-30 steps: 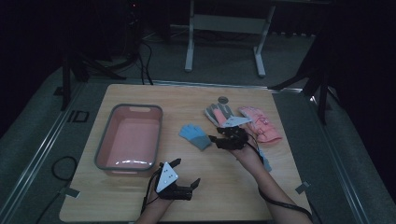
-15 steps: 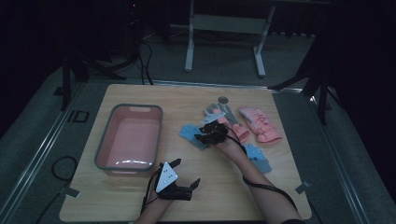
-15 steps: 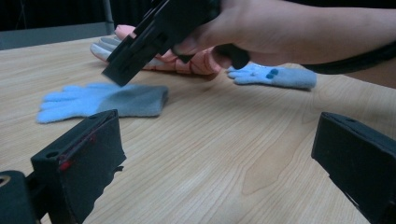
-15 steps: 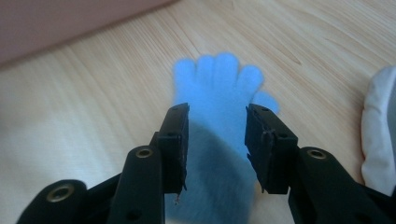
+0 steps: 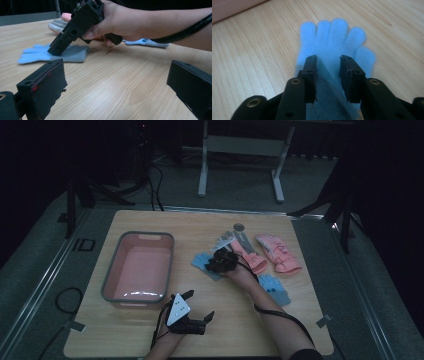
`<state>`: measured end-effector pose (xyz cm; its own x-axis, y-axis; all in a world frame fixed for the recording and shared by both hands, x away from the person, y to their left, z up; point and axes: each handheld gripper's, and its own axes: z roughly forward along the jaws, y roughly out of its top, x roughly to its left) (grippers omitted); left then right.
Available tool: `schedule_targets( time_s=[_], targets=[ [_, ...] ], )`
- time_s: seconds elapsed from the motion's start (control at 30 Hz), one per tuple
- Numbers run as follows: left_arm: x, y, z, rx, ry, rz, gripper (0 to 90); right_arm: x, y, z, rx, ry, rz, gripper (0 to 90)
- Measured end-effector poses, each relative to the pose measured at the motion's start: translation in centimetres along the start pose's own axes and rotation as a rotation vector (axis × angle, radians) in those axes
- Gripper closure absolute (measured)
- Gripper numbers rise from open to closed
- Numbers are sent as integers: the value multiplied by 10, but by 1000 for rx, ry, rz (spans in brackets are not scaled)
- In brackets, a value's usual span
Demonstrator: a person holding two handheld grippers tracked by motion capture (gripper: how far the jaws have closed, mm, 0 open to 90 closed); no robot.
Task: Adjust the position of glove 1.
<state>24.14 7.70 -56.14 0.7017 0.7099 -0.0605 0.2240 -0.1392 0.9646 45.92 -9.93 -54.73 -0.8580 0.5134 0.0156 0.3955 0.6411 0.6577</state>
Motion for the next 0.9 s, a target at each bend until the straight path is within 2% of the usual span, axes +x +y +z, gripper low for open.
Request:
schedule_targets(
  time_s=[0.07,0.13,0.2,0.23,0.33,0.37,0.4,0.47,0.5,0.53,0.6,0.63,0.67,0.7,0.73,0.8,0.83,0.9],
  targets=[
    [0,0,0,-3,0,-2,22,4,-2,0,-15,-13,-20,745],
    [0,0,0,-3,2,-3,22,6,-4,1,-35,-18,-9,803],
    [0,0,0,-2,3,-3,22,7,-6,1,-50,-30,13,825],
    [0,0,0,-1,3,-1,22,8,-6,1,-54,-35,40,835],
    [0,0,0,-6,7,0,22,15,-6,-7,-59,-96,83,856],
    [0,0,0,-7,8,0,22,17,-6,-11,-57,-97,115,857],
    [0,0,-1,-6,10,-1,22,21,-7,-16,-70,-125,133,860],
    [0,0,-1,-7,12,-4,22,29,-9,-30,-81,-144,166,861],
    [0,0,-1,-11,15,-11,22,36,-11,-41,-99,-176,186,862],
    [0,0,-1,-11,17,-12,22,39,-13,-47,-102,-183,188,862],
    [0,0,-1,-9,23,-10,22,46,-19,-63,-127,-191,224,864],
    [0,0,-1,-9,23,-10,22,50,-21,-70,-123,-218,225,865],
    [-1,0,-1,-9,23,-4,22,50,-21,-70,-123,-218,225,865],
    [-1,0,0,-4,29,0,22,57,-31,-90,-161,-233,290,869],
    [-1,0,0,-4,29,0,22,57,-31,-90,-161,-233,290,869],
    [-1,0,0,-3,27,1,22,65,-40,-106,-186,-284,316,876],
    [-1,0,0,-4,26,0,22,68,-46,-114,-202,-282,361,878],
    [-1,0,0,-4,25,0,22,79,-55,-128,-205,-345,367,881]
  ],
)
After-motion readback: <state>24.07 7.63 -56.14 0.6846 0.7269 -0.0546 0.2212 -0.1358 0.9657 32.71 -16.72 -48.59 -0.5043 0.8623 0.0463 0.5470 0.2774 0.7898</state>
